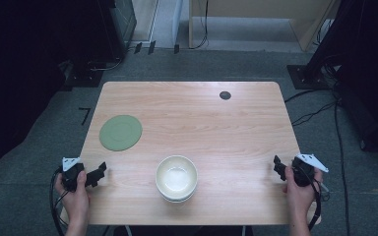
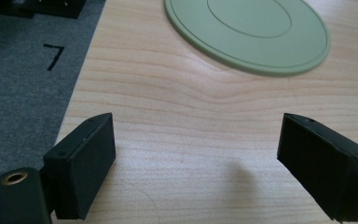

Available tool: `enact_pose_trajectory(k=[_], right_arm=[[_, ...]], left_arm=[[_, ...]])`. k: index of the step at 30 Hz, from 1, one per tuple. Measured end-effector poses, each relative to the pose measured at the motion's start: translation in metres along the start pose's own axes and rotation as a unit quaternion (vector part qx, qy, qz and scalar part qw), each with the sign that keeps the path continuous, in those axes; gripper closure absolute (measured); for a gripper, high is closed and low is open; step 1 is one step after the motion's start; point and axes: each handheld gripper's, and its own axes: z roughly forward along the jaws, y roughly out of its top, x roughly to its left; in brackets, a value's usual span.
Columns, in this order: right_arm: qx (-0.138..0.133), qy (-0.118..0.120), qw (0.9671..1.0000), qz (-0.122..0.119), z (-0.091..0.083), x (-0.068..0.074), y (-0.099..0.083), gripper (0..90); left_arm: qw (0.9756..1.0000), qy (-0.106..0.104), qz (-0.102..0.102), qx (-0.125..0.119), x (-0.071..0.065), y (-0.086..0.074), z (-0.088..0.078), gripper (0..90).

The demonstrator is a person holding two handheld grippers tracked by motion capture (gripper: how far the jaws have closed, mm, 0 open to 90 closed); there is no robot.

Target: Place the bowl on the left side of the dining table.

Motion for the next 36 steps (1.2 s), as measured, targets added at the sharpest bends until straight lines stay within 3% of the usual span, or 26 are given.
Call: enact_pose_trajectory(k=[6, 10, 15, 16, 27, 30, 32, 33, 36], right_arm=[[-0.009, 0.014, 0.9998, 0.011, -0.003, 0.005, 0.004, 24.1], [-0.027, 0.042, 0.9988, 0.006, -0.011, 0.019, 0.012, 24.1], [-0.028, 0.069, 0.9972, 0.006, -0.016, 0.031, 0.017, 26.2], [-0.030, 0.085, 0.9959, 0.008, -0.018, 0.038, 0.020, 26.8], [-0.031, 0.136, 0.9902, -0.007, -0.027, 0.073, 0.027, 30.4], [-0.029, 0.154, 0.9875, -0.011, -0.030, 0.084, 0.029, 32.2], [-0.036, 0.175, 0.9839, -0.015, -0.036, 0.095, 0.031, 36.2], [-0.036, 0.175, 0.9839, -0.015, -0.036, 0.095, 0.031, 36.2], [-0.039, 0.191, 0.9805, -0.026, -0.042, 0.110, 0.033, 40.2]], left_arm=[[1.0000, -0.003, -0.004, -0.006, -0.002, 0.003, -0.003, 10.9], [0.9994, -0.015, 0.005, -0.032, -0.014, 0.014, -0.015, 10.9], [0.9986, -0.028, 0.012, -0.043, -0.025, 0.020, -0.022, 10.9], [0.9985, -0.031, 0.016, -0.043, -0.027, 0.021, -0.023, 10.9], [0.9946, -0.081, 0.037, -0.053, -0.060, 0.030, -0.033, 10.9], [0.9933, -0.092, 0.041, -0.057, -0.067, 0.033, -0.038, 10.9], [0.9917, -0.103, 0.046, -0.062, -0.074, 0.036, -0.044, 10.9], [0.9917, -0.103, 0.046, -0.062, -0.074, 0.036, -0.044, 10.9], [0.9888, -0.121, 0.054, -0.069, -0.082, 0.039, -0.049, 10.9]])
